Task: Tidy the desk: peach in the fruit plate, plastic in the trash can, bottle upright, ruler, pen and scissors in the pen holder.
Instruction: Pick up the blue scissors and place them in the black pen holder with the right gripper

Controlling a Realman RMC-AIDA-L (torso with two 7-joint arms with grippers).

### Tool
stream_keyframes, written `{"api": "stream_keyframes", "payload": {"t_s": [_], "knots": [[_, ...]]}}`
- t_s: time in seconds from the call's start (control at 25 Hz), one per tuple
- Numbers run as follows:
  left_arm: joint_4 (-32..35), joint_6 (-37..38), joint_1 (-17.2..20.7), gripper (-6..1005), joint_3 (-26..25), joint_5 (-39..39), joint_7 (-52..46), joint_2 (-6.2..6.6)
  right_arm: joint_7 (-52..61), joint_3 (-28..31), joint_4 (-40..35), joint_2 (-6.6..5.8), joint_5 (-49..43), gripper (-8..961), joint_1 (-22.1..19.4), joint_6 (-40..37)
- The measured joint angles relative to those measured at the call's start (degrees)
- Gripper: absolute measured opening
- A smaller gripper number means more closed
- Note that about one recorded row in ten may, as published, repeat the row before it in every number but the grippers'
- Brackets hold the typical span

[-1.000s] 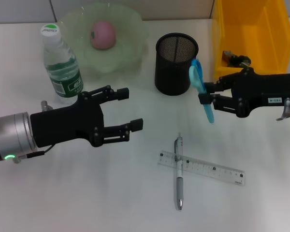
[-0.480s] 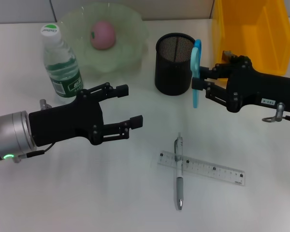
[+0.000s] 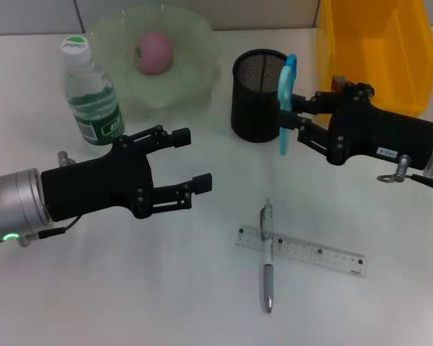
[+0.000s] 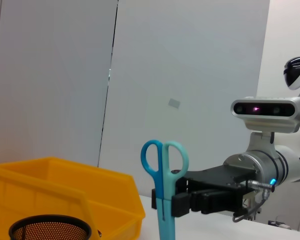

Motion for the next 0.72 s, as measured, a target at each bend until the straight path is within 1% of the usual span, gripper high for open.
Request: {"api": "stream_keyframes", "payload": {"t_s": [0.4, 0.6, 0.68, 0.72], "knots": [[-0.33, 0.11, 0.00, 829, 0.00, 0.00, -0.08, -0.09, -1.52, -0.26, 1.07, 0.07, -0.06, 231, 0.42, 0.54], [-0.36, 0.11, -0.02, 829, 0.00, 0.00, -0.23, -0.09, -9.08, -0.27, 0.89, 0.18, 0.06, 231, 0.71, -0.19], [-0.36, 0.10, -0.02, 829, 0.00, 0.00, -0.80, -0.09, -13.83, -0.27, 0.88, 0.24, 0.09, 231, 0.71, -0.90], [-0.36, 0.10, -0.02, 829, 0.00, 0.00, -0.80, -0.09, -17.92, -0.16, 0.88, 0.27, 0.10, 231, 0.71, -1.55]]}}
